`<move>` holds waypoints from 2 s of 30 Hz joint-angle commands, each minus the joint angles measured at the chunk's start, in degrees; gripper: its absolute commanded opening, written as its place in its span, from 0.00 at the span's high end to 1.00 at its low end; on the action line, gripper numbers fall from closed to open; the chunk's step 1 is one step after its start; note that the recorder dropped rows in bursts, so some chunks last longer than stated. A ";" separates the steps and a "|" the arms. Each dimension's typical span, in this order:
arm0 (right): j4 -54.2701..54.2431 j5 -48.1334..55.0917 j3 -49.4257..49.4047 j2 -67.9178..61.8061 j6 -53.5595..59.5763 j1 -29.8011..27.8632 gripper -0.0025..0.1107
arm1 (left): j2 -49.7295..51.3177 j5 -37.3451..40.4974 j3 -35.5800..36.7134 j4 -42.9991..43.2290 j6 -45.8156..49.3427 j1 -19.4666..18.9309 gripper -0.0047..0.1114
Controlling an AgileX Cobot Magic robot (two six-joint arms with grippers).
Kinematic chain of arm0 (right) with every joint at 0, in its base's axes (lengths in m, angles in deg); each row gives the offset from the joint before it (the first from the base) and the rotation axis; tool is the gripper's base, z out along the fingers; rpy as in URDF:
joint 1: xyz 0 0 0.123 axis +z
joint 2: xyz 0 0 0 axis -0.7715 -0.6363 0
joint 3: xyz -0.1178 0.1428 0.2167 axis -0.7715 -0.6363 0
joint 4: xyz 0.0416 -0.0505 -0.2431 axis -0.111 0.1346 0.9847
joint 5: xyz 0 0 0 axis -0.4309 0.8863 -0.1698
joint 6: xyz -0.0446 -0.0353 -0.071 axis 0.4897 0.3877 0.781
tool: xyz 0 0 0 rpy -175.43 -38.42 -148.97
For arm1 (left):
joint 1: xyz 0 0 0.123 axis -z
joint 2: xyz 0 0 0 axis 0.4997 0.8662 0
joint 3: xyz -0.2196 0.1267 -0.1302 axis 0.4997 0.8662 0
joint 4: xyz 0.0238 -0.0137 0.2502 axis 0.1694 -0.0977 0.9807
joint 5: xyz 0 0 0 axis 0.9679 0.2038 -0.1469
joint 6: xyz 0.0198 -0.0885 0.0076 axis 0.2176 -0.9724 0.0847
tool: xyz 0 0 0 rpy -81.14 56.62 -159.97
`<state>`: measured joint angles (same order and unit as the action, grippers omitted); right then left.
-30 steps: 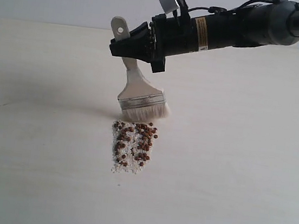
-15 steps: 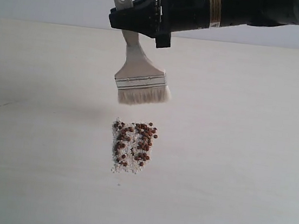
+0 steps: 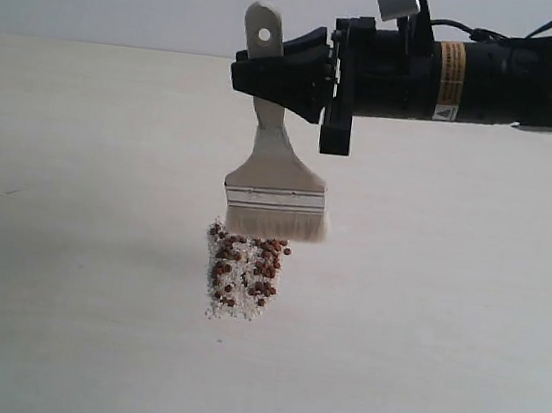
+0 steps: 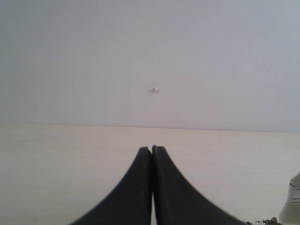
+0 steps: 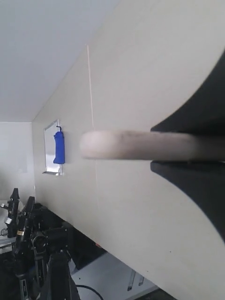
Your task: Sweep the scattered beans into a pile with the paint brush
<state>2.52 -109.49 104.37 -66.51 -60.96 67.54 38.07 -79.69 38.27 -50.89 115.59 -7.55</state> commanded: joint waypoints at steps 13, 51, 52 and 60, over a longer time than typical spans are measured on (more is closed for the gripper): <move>-7.66 -0.40 -12.90 1.70 12.29 5.71 0.98 | -0.49 -0.15 0.17 -0.37 0.26 -0.09 0.96; -11.34 -0.40 -12.79 -4.69 19.04 7.47 0.98 | -0.49 -0.15 0.17 -0.37 0.26 -0.09 0.96; -11.34 -0.40 -12.79 -4.69 19.49 7.25 0.98 | -0.49 -0.15 0.17 -0.37 0.26 -0.09 0.96; -13.47 -0.40 -11.49 -6.92 21.14 6.13 0.98 | -0.49 -0.15 0.17 -0.37 0.26 -0.09 0.96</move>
<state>-10.53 -110.25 91.85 -72.35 -40.92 74.15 38.07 -79.69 38.27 -50.89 115.59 -7.55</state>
